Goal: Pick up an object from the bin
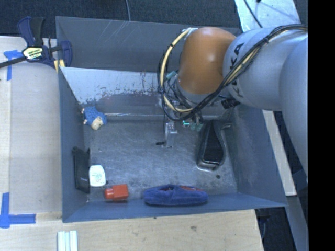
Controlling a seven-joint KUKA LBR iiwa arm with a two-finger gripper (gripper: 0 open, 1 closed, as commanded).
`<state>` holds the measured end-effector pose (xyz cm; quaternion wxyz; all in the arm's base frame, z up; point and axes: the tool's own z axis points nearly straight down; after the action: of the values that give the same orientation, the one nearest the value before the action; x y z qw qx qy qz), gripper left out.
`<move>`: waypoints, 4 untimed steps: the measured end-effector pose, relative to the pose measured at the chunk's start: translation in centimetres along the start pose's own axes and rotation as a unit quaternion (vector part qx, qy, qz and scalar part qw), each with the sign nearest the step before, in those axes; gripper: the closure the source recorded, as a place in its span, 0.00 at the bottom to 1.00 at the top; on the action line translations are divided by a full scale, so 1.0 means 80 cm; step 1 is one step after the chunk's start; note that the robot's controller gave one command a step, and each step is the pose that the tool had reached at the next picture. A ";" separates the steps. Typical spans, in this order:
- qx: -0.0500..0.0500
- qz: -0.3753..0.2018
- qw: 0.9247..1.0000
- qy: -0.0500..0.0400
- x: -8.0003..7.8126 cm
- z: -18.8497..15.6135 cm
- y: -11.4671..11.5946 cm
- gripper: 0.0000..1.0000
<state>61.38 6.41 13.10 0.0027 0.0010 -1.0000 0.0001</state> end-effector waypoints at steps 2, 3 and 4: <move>-0.001 -0.164 0.987 -0.004 0.138 0.037 0.228 0.00; 0.000 -0.332 0.943 -0.005 0.137 0.039 0.224 0.00; 0.000 -0.283 0.959 -0.005 0.153 0.076 0.225 0.00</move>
Offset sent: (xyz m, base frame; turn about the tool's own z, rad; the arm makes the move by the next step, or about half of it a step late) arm -0.1042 0.0879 -0.0610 -0.2068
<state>49.07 24.36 7.05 -0.0027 0.2842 -0.9588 -0.0003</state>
